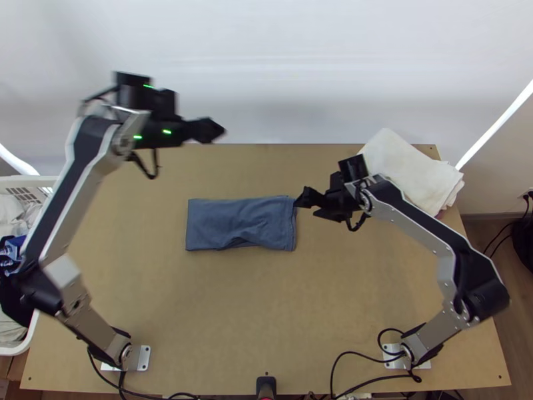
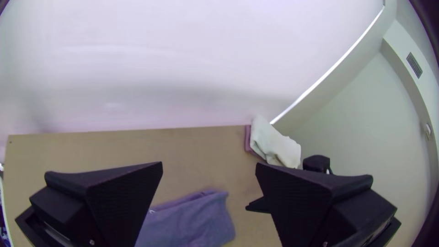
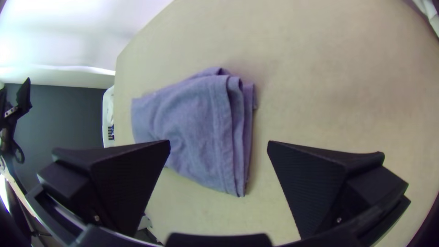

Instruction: Fold the t-shirt

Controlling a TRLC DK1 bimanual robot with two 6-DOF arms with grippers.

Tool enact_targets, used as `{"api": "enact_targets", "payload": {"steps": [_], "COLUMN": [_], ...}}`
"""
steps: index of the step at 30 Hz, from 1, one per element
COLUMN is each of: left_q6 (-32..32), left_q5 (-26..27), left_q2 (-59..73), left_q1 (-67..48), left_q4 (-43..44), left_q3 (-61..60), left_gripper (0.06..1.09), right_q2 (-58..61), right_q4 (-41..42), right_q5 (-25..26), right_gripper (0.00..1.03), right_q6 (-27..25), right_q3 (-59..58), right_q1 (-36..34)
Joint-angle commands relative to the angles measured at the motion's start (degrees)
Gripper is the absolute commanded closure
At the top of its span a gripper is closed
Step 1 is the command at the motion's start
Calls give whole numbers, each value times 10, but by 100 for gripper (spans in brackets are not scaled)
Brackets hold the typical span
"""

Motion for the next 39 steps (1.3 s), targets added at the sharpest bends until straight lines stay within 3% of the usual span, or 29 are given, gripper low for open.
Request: {"api": "enact_targets", "payload": {"steps": [1,4,8,28,39], "left_q6": [28,42,47,72,78], "left_q5": [-62,-118,-119,-119,-120], "left_q2": [-56,-91,-128,-178,-190], "left_q1": [15,25,51,112,125], "left_q4": [-6,2,4,-2,-2], "left_q3": [-32,-76,-119,-165,-170], "left_gripper": [10,10,10,10,10], "right_q2": [31,48,68,165,213], "right_q4": [5,10,10,54,55], "right_q5": [-42,-95,-137,-116,-111], "right_gripper": [4,4,4,4,4], "right_q6": [-18,-26,-43,-60,-39], "right_q3": [11,19,30,76,138], "right_q1": [8,8,8,3,78]}}
